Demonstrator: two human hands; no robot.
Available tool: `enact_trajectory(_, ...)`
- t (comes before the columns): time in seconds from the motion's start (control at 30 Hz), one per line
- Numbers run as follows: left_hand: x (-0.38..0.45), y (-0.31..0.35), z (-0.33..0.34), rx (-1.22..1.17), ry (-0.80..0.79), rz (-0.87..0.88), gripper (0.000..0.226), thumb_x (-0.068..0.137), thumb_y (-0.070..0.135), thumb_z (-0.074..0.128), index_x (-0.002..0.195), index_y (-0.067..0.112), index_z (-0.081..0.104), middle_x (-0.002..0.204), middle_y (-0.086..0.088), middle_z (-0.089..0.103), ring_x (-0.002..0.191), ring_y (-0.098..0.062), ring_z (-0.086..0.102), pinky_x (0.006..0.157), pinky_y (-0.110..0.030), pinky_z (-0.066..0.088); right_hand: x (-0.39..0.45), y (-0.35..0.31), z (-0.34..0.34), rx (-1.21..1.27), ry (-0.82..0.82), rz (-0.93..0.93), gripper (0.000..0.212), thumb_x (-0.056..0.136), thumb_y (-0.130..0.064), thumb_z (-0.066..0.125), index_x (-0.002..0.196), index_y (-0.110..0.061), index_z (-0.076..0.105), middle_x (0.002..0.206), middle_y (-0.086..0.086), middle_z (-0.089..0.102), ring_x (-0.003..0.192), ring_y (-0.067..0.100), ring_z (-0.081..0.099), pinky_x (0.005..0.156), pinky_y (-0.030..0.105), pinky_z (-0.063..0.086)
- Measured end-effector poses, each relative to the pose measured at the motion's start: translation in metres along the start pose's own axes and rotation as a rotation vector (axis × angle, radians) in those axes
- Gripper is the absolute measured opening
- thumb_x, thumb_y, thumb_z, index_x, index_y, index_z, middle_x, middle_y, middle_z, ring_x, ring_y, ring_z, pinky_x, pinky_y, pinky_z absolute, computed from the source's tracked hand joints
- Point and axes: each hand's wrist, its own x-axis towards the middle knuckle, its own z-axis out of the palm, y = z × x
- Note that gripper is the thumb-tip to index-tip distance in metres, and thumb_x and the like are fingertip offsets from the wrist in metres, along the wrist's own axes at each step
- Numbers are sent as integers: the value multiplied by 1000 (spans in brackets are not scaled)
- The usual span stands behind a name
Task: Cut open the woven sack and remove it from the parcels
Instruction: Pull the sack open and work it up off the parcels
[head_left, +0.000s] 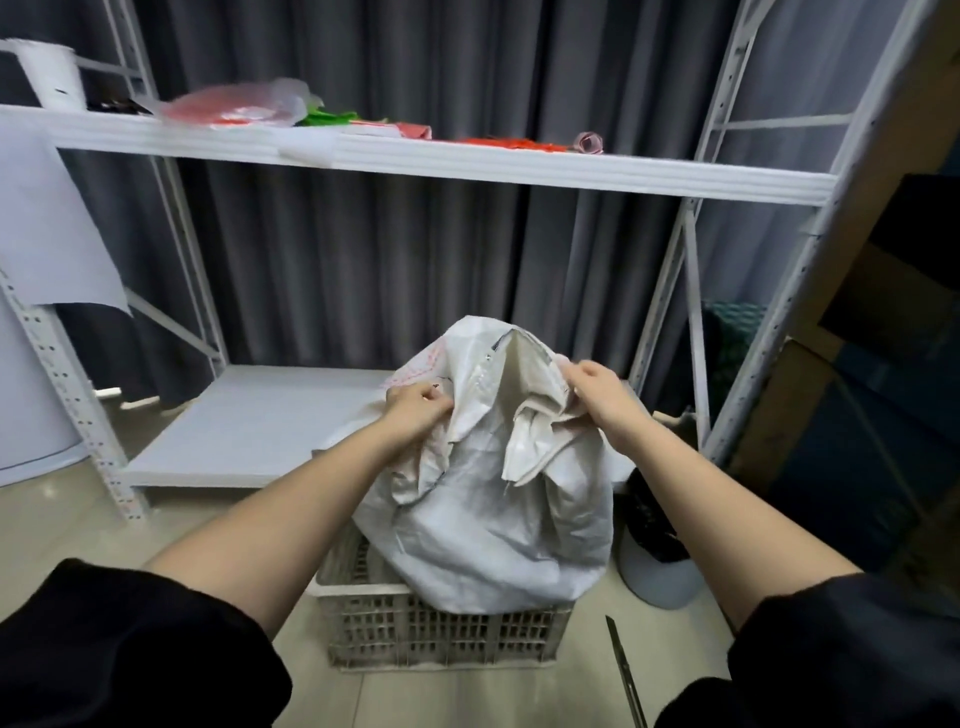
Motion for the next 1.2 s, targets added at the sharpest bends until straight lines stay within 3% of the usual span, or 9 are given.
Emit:
enact_trajectory(0.1,-1,-12,-1,223,-53,31,56,72,35,68,122,16,51,145,-7,17,126,-18,42,103,-24,29,3,8,3,-254,-61,4,28,82,-20,68,100,-14,47,91,-1,50,77,13,51,63,18,41)
enact_trajectory(0.23,4,-31,-6,401,-85,-52,120,45,61,65,149,21,20,156,-6,2,143,-28,19,115,-38,22,5,20,13,-620,-32,16,119,55,-49,74,150,-22,8,149,1,33,134,28,38,109,45,33)
enact_trajectory(0.4,16,-57,-1,1074,56,-40,116,63,76,60,151,26,3,160,-9,-1,146,-36,1,114,-50,11,11,48,28,-873,-100,55,118,68,-52,74,151,-25,-6,155,4,20,137,32,28,106,50,28)
enact_trajectory(0.6,34,-82,5,1232,66,-56,124,67,73,61,151,23,-14,159,-15,-3,136,-33,34,104,-41,30,23,59,33,-1190,-152,-48,111,74,-33,73,152,-21,-5,147,8,34,127,34,35,99,43,34)
enact_trajectory(0.73,46,-91,6,1354,128,23,101,78,64,54,152,19,2,145,-8,38,127,-27,42,99,-39,30,28,60,23,-1177,-110,-259,60,73,-11,57,130,-22,40,123,1,54,115,29,40,85,40,30)
enact_trajectory(0.83,45,-87,0,1384,142,156,41,92,36,45,132,27,42,133,-1,49,125,-24,37,101,-41,30,31,58,14,-990,-52,-323,42,70,-4,52,110,-19,49,102,-1,55,109,28,42,80,37,31)
enact_trajectory(0.9,45,-75,-15,1275,187,181,33,91,28,49,124,25,49,127,-6,49,122,-29,42,101,-46,32,36,49,4,-896,-3,-383,34,70,-6,53,100,-23,49,102,-1,56,105,30,47,80,40,41)
enact_trajectory(1.03,54,-13,-72,953,392,266,28,87,13,51,114,12,44,114,-18,51,99,-44,58,73,-43,42,63,2,-12,-865,194,-544,37,70,-6,53,105,-19,54,100,6,56,98,32,50,78,43,45)
enact_trajectory(1.2,47,66,-111,568,793,387,23,79,3,44,97,16,47,106,-13,52,83,-39,54,63,-39,33,70,-67,-9,-629,542,-693,51,69,5,44,113,-16,58,107,9,56,98,30,46,74,20,23)
